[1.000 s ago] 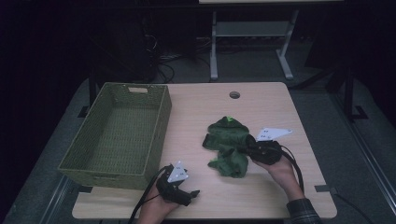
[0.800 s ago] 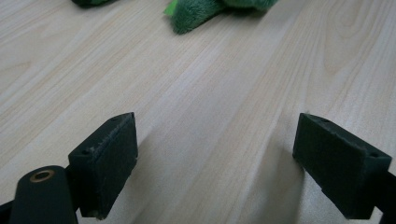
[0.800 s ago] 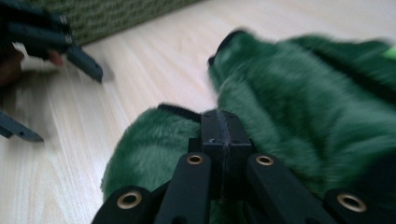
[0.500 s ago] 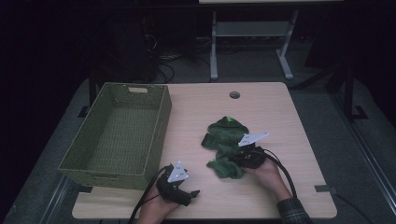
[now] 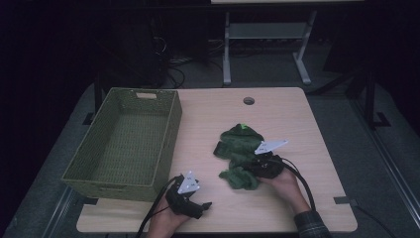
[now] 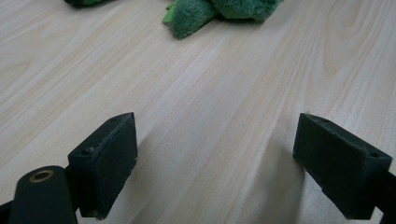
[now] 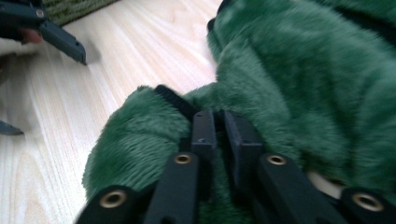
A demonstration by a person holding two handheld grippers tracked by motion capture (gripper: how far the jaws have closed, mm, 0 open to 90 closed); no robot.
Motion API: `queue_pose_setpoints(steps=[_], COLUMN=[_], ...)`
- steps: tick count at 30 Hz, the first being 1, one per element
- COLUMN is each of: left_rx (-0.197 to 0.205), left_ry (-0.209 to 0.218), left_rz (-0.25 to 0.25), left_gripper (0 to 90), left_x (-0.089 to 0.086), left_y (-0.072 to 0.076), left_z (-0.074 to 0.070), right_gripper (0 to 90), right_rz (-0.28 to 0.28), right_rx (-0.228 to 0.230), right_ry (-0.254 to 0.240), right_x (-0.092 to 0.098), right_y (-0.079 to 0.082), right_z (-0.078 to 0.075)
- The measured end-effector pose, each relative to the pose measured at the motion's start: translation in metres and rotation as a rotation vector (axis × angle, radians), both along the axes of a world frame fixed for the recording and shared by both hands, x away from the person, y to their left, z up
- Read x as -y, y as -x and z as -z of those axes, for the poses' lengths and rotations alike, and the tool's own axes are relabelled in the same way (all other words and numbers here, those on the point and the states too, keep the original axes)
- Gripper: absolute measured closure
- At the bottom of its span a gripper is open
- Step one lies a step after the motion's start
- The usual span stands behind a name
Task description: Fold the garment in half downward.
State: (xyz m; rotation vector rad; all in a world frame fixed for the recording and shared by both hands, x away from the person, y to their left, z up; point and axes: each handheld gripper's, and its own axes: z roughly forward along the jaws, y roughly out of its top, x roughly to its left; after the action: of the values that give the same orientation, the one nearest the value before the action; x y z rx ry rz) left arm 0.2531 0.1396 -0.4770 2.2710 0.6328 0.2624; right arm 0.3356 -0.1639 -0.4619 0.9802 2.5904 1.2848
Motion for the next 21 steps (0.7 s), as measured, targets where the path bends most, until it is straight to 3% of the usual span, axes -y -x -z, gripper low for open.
queue_pose_setpoints(steps=[8, 21], left_rx=[0.001, 0.001], left_ry=[0.000, 0.003], left_rz=[0.000, -0.004], left_gripper=[13.1, 13.7], left_x=[0.000, 0.000], left_y=[0.000, 0.000], left_z=[0.000, 0.000], right_gripper=[63.1, 56.6], right_rz=[0.043, 0.098], right_rx=[0.036, 0.069], right_ry=[-0.031, -0.052], right_x=[0.015, 0.032], right_y=[0.000, 0.003], right_z=[-0.013, -0.028])
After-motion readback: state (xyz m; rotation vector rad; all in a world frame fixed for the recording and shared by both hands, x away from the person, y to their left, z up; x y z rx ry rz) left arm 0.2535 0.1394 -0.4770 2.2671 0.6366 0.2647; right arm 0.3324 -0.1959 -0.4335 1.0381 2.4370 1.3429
